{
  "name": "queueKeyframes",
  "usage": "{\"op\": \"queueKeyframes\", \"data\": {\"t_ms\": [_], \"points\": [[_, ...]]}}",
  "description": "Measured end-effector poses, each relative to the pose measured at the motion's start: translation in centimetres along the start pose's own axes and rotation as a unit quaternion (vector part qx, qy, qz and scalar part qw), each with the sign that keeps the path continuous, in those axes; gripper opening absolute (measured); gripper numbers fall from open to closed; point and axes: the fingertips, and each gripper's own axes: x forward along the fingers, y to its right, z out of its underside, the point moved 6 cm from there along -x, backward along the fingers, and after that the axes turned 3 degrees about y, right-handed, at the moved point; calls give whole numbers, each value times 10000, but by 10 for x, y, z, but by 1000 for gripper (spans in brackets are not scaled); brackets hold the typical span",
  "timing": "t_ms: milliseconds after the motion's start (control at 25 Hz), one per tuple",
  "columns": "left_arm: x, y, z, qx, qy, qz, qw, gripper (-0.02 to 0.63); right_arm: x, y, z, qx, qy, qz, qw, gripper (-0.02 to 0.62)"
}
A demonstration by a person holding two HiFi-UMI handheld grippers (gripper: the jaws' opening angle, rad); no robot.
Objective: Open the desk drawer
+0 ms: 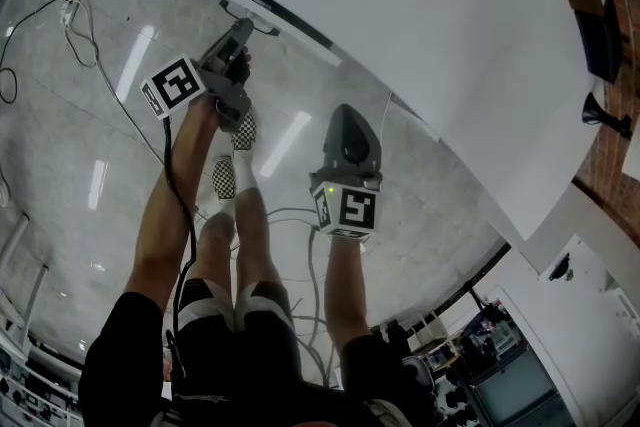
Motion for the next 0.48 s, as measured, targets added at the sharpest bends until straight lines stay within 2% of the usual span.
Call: {"op": "queueKeyframes", "data": {"t_ms": [280,480], "points": [[-13,-2,4,5,10,-78,10000,37,-8,-5,-1,-21,35,-18,10000,5],[-21,0,8,-150,72,-90,9998,35,-16,-6,3,50,99,-6,9999,5]]}}
